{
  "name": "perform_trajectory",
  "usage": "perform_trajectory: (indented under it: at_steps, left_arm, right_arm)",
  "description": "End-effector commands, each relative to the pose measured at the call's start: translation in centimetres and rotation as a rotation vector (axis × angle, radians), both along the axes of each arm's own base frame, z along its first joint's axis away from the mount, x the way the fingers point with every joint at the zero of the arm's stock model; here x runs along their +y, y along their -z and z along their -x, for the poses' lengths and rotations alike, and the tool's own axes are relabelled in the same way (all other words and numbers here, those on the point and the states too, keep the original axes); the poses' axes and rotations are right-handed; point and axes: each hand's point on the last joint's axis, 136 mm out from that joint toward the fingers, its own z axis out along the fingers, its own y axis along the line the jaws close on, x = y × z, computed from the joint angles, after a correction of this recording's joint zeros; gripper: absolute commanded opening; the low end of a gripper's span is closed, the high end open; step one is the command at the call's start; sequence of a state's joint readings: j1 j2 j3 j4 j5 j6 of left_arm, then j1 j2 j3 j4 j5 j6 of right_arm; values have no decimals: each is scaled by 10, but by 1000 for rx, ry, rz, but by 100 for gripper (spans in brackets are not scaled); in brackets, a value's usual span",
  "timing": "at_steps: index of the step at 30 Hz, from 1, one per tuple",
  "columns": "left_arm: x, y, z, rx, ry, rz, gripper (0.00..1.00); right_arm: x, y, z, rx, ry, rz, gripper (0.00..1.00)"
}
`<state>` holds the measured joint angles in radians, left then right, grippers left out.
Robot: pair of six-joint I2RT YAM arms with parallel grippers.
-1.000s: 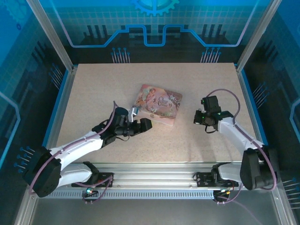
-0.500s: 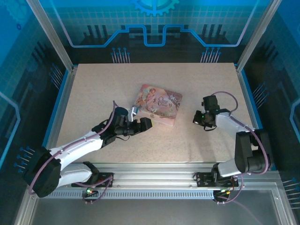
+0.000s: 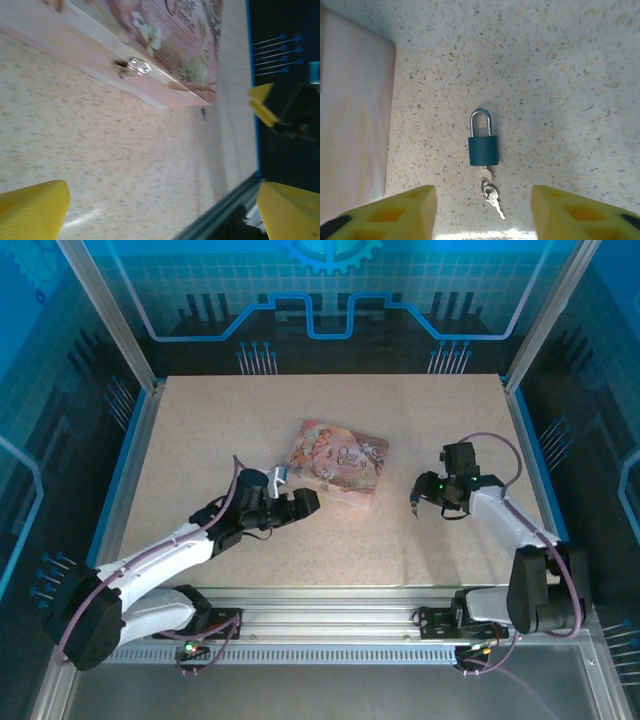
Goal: Unlock a padlock with a key
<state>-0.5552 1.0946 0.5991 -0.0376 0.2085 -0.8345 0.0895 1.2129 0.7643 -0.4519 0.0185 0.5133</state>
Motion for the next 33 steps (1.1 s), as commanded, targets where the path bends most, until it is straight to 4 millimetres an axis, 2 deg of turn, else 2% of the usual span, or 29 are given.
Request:
perform_trajectory:
  at_steps: [1,5,8,13,15,18,22,27,29,31,33]
  left_arm:
    - [26,-10,-10,-46,-51,-105,99]
    - [59,-21,-22,-106,-123,-253,99]
    - [95,-31,-32,-182,-205,-470,99]
    - [142,-55,-52,-325,-335,-733,99]
    - [154,-62,-63,-401,-364,-782,99]
    - [180,-62,-80,-425,-439,-795,99]
    - [198,-45,-101,-452,-458,-785,99]
    - [231,1,-122,-373,-479,-909,99]
    - [237,20,-127,-378,-476,-918,99]
    - [239,36,-128,-396,-498,-845,99]
    - [238,39,-129,-423,-504,-791,99]
  right_arm:
    - [-9,-17,9,-30,-12,47,100]
    - [-10,-42,7,-123,-37,84,100]
    - [-12,-58,0,-200,-39,125,100]
    - [-36,-78,-17,-314,41,275,100]
    - [-45,-86,-25,-404,60,372,100]
    - [-59,-90,-35,-494,81,548,100]
    - [-68,-73,-46,-494,101,621,100]
    - [-64,-41,-65,-519,63,673,100]
    - [-60,-30,-68,-541,28,685,100]
    - [-57,-21,-70,-544,9,683,100]
    - [-49,-20,-72,-549,-34,698,100]
